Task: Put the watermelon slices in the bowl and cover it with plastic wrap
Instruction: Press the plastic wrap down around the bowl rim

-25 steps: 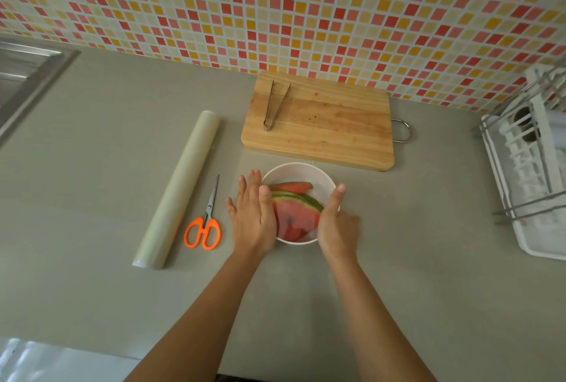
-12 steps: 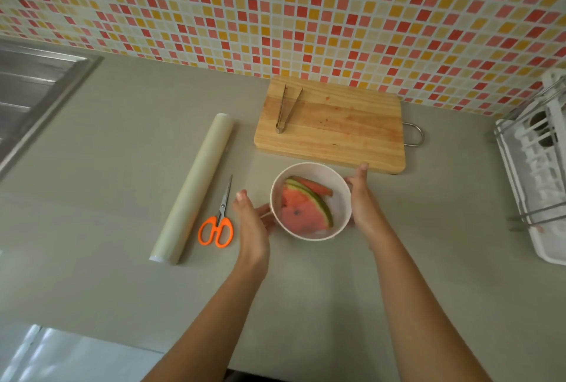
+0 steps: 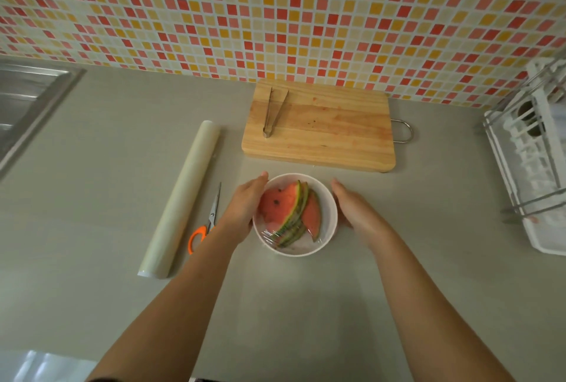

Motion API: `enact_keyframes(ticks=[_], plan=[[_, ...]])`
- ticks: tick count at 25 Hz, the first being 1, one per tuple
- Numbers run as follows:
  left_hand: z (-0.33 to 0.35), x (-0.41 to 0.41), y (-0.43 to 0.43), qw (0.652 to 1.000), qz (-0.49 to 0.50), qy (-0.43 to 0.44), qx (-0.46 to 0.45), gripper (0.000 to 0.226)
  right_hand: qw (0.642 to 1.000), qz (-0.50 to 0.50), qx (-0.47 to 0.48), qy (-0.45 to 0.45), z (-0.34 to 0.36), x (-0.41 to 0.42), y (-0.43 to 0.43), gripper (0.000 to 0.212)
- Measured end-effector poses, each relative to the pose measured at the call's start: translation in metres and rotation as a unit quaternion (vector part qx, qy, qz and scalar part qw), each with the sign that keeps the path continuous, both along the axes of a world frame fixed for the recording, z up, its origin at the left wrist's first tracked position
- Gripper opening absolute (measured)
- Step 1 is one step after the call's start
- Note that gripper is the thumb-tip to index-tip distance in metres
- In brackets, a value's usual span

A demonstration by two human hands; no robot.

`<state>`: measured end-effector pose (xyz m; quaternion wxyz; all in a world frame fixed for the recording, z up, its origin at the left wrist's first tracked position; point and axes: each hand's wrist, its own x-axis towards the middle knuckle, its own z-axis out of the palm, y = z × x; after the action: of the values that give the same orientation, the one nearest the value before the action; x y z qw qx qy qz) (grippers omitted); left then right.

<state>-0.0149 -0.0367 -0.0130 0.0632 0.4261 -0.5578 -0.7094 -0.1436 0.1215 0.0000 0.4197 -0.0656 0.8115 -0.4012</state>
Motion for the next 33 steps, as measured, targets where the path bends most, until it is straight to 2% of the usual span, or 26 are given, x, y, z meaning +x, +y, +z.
enact_keyframes(ticks=[4,6,11,13,16,21,24,29,33], plan=[[0.003,-0.002,-0.010,1.000,-0.024,0.016,0.001,0.021,0.998,-0.038,-0.036,-0.042,-0.001,-0.011,-0.024,0.025],[0.006,-0.008,-0.020,0.999,-0.036,-0.006,0.023,0.015,0.994,-0.063,-0.064,-0.069,0.000,-0.014,-0.031,0.019],[0.014,-0.031,-0.032,0.991,-0.095,-0.053,0.076,0.011,0.974,-0.135,-0.103,-0.153,-0.004,-0.013,-0.035,0.025],[0.016,-0.036,-0.037,0.984,-0.137,-0.055,0.102,0.017,0.967,-0.161,-0.117,-0.158,-0.004,-0.010,-0.038,0.024],[0.016,-0.037,-0.041,0.974,-0.179,-0.075,0.116,0.009,0.967,-0.172,-0.119,-0.142,-0.004,-0.007,-0.042,0.026],[0.010,-0.027,-0.040,0.980,-0.165,-0.101,0.048,0.024,0.970,-0.168,-0.109,-0.137,-0.008,-0.009,-0.043,0.028],[0.016,-0.026,-0.045,0.974,-0.192,-0.089,0.085,0.010,0.969,-0.178,-0.113,-0.131,-0.010,-0.008,-0.046,0.028],[0.021,-0.029,-0.047,0.972,-0.188,-0.075,0.119,0.009,0.965,-0.189,-0.127,-0.127,-0.007,-0.007,-0.045,0.029],[0.022,-0.029,-0.051,0.971,-0.185,-0.097,0.119,0.002,0.965,-0.193,-0.128,-0.123,-0.005,-0.006,-0.045,0.027]])
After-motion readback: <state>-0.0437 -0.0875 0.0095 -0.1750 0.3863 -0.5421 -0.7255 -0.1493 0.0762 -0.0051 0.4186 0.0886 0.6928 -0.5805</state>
